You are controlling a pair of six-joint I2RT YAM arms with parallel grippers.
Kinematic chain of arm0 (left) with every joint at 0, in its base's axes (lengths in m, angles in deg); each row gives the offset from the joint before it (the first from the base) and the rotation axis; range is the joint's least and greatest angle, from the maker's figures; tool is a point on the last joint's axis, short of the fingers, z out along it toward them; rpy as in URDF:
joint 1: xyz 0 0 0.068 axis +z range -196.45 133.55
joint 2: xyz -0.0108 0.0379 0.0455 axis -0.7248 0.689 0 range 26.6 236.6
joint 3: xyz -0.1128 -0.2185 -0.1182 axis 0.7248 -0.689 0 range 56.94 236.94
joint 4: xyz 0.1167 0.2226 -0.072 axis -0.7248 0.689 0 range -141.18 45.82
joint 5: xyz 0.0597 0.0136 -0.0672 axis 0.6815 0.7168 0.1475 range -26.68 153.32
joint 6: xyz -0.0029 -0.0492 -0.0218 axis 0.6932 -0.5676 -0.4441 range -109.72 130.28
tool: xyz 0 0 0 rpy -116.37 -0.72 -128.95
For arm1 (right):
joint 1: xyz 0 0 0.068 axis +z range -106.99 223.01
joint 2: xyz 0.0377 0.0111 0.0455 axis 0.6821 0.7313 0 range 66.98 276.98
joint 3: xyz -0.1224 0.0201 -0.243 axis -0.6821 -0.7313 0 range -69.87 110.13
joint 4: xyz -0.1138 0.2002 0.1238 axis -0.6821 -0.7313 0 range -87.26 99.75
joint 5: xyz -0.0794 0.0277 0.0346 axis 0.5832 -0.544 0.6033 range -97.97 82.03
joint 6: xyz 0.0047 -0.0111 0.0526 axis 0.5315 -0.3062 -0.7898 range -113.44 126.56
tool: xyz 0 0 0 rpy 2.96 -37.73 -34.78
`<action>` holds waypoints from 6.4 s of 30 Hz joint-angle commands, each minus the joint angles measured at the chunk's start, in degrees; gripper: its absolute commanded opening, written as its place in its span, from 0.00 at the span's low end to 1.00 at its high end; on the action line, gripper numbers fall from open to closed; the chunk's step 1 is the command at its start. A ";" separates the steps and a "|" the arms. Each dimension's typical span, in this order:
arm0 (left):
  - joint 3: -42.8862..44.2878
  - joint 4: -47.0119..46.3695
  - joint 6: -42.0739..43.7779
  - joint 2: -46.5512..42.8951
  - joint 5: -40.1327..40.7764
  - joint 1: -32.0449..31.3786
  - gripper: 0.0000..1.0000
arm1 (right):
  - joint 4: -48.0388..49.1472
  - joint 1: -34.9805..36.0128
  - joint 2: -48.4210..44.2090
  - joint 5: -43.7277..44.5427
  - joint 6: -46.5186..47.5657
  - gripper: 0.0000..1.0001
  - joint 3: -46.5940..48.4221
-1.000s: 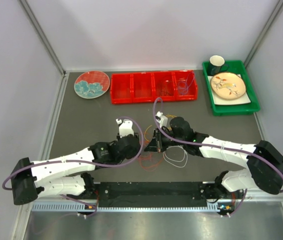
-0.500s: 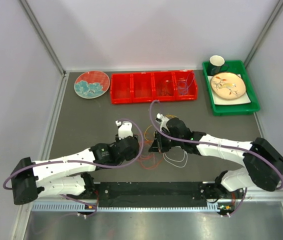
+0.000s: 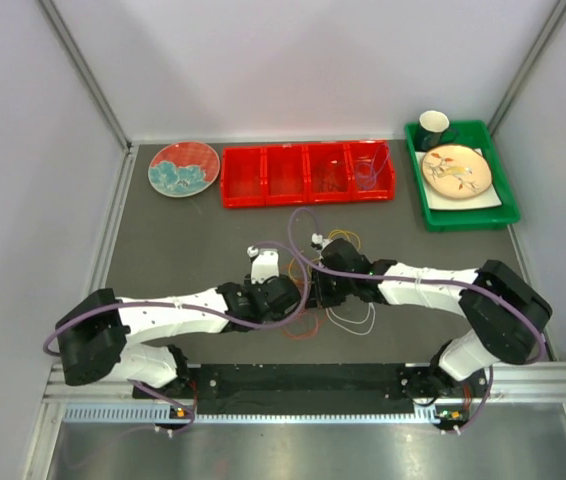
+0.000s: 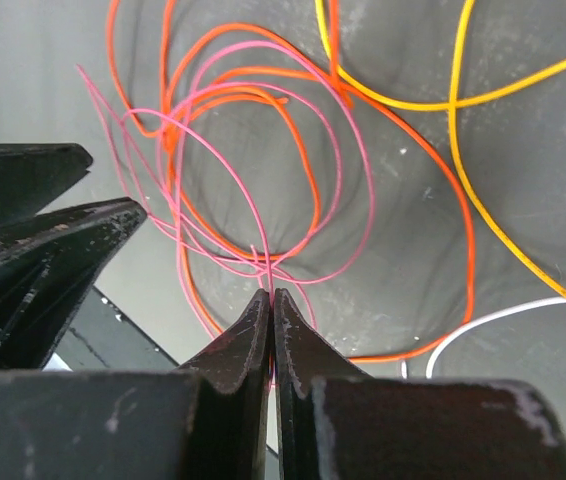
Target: Untangle the cables
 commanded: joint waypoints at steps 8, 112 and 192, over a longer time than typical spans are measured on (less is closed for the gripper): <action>3.83 -1.89 -3.64 4.43 1.43 0.20 0.42 | 1.02 0.89 1.98 0.47 0.44 0.00 1.92; 67.46 -1.72 22.91 39.67 -4.37 46.08 0.00 | 44.08 6.51 13.67 1.79 -10.98 0.67 -23.39; 31.57 4.09 16.24 5.42 -19.91 40.19 0.82 | 20.84 9.15 -15.05 12.22 -6.59 0.70 -21.64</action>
